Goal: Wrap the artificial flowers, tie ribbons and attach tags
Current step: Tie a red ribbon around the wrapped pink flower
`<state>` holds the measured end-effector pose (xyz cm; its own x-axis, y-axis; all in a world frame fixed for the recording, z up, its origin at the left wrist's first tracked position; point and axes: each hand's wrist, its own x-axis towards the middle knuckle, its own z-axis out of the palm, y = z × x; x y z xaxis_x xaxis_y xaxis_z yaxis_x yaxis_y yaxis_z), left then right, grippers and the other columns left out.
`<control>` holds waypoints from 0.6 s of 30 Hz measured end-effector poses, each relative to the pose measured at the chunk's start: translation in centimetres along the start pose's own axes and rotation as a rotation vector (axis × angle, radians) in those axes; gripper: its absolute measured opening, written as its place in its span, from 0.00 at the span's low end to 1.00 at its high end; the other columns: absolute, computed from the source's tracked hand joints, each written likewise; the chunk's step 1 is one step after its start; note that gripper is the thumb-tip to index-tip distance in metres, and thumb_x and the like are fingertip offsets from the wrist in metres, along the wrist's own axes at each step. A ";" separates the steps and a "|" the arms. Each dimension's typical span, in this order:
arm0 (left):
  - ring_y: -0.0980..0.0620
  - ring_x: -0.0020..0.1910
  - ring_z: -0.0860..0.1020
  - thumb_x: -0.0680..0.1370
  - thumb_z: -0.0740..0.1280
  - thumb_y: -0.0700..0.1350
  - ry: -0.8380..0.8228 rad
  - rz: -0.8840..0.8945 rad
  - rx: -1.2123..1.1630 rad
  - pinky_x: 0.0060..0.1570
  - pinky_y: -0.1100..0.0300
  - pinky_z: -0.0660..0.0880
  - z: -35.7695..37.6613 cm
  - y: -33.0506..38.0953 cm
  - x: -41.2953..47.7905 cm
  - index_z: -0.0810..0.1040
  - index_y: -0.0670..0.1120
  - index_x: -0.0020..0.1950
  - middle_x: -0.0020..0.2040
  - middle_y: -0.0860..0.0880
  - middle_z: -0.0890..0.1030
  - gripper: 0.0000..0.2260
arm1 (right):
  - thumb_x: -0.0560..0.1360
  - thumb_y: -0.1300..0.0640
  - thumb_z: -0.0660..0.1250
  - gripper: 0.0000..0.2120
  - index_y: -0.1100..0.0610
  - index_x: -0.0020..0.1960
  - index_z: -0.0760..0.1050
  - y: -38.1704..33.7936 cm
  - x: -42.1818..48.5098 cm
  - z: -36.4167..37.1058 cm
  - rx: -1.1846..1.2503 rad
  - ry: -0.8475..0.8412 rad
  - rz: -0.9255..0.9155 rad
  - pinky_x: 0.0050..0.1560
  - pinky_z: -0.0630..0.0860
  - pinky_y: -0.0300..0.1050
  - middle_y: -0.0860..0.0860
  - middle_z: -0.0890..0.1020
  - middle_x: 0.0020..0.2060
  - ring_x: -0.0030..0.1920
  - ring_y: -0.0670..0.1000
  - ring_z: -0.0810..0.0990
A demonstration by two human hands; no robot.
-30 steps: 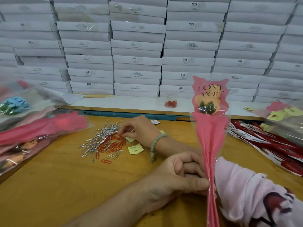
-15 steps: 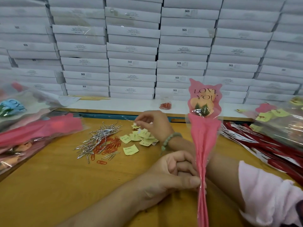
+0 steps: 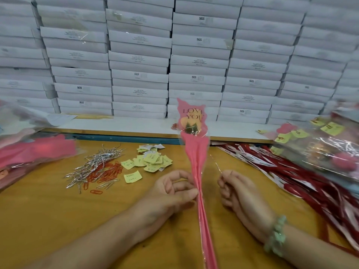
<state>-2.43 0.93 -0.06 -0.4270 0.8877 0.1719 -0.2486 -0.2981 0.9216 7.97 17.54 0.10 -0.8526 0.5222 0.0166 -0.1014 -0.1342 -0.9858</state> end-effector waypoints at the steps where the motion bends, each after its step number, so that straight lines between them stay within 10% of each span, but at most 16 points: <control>1: 0.47 0.42 0.83 0.69 0.77 0.37 0.015 -0.007 0.007 0.43 0.58 0.80 0.0 0.0 0.0 0.82 0.46 0.48 0.43 0.42 0.83 0.11 | 0.82 0.61 0.56 0.12 0.59 0.40 0.68 -0.1 -0.2 0.2 0.013 0.008 -0.016 0.25 0.58 0.38 0.54 0.65 0.32 0.27 0.46 0.63; 18: 0.46 0.44 0.84 0.72 0.75 0.40 0.073 -0.002 0.069 0.40 0.62 0.80 -0.1 -0.5 0.0 0.82 0.46 0.50 0.46 0.40 0.84 0.09 | 0.77 0.61 0.64 0.06 0.59 0.42 0.75 -0.8 -2.2 1.0 -0.197 -0.349 -0.090 0.29 0.71 0.37 0.51 0.80 0.35 0.34 0.45 0.76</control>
<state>-2.36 1.02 -0.59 -0.4899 0.8593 0.1467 -0.1904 -0.2697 0.9439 9.40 15.65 1.03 -0.9710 0.2026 0.1270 -0.1126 0.0811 -0.9903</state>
